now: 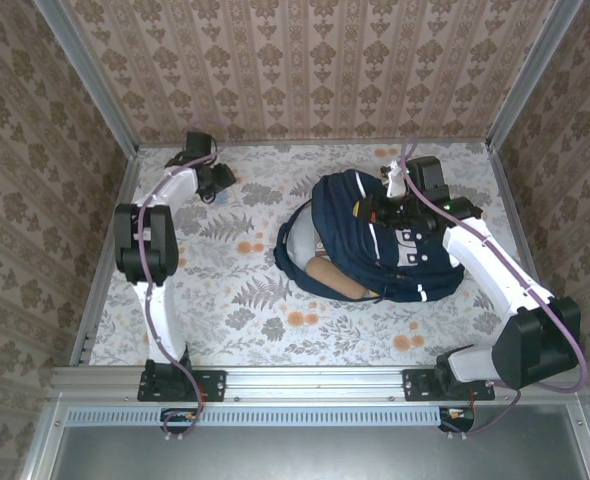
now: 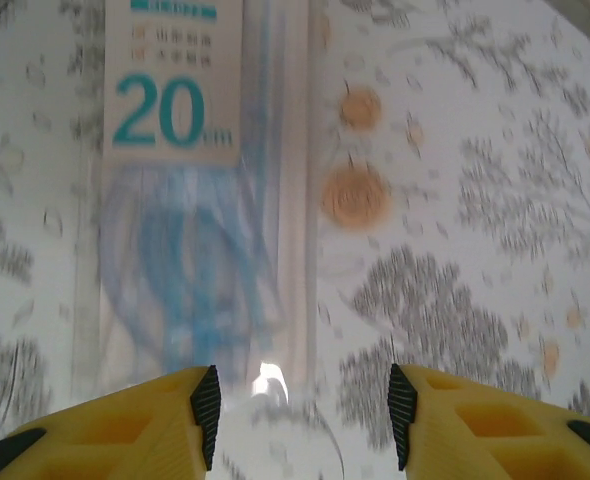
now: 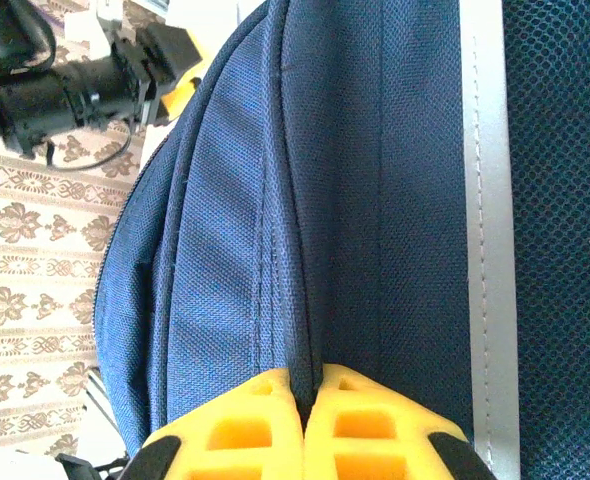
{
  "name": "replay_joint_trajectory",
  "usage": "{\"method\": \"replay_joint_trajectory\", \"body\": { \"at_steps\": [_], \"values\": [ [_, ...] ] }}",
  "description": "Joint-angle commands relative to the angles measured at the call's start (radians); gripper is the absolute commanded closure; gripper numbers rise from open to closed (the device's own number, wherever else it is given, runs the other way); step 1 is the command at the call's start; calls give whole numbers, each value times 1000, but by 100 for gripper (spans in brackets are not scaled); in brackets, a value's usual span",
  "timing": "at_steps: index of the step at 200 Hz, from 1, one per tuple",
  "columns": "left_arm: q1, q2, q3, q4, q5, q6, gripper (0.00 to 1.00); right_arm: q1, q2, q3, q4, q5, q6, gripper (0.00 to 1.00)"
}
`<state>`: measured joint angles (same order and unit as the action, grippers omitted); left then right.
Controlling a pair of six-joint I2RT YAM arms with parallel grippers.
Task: Pack the student bag
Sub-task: Move the pencil pouch to the middle-left of the table.
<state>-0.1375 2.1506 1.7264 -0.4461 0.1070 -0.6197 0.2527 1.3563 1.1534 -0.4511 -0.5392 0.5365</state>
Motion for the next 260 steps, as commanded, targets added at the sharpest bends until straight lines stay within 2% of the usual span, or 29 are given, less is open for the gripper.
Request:
{"method": "replay_joint_trajectory", "body": {
  "at_steps": [1,28,60,84,115,154,183,218,232,260],
  "values": [
    [12,100,157,-34,60,9,49,8,-51,-6,35,-49,31,99],
    [42,234,322,-161,97,7,50,9,-49,-7,30,-49,31,99],
    [52,233,250,-177,129,-3,50,9,-43,-6,34,-51,25,99],
    [50,143,68,-125,144,-36,51,8,-25,-3,52,-63,31,99],
    [25,-46,-241,11,173,-113,51,12,1,8,74,-74,34,99],
    [-83,-280,-571,73,127,-194,50,25,27,34,92,-79,37,99],
    [-209,-456,-779,88,70,-297,50,39,62,41,106,-76,40,99],
    [-378,-638,-878,34,-32,-384,49,55,67,34,117,-70,42,99],
    [-385,-676,-863,-5,-50,-359,48,56,66,30,118,-68,42,98],
    [-325,-683,-779,-88,-76,-193,48,62,60,28,122,-66,46,98]
  ]
}}
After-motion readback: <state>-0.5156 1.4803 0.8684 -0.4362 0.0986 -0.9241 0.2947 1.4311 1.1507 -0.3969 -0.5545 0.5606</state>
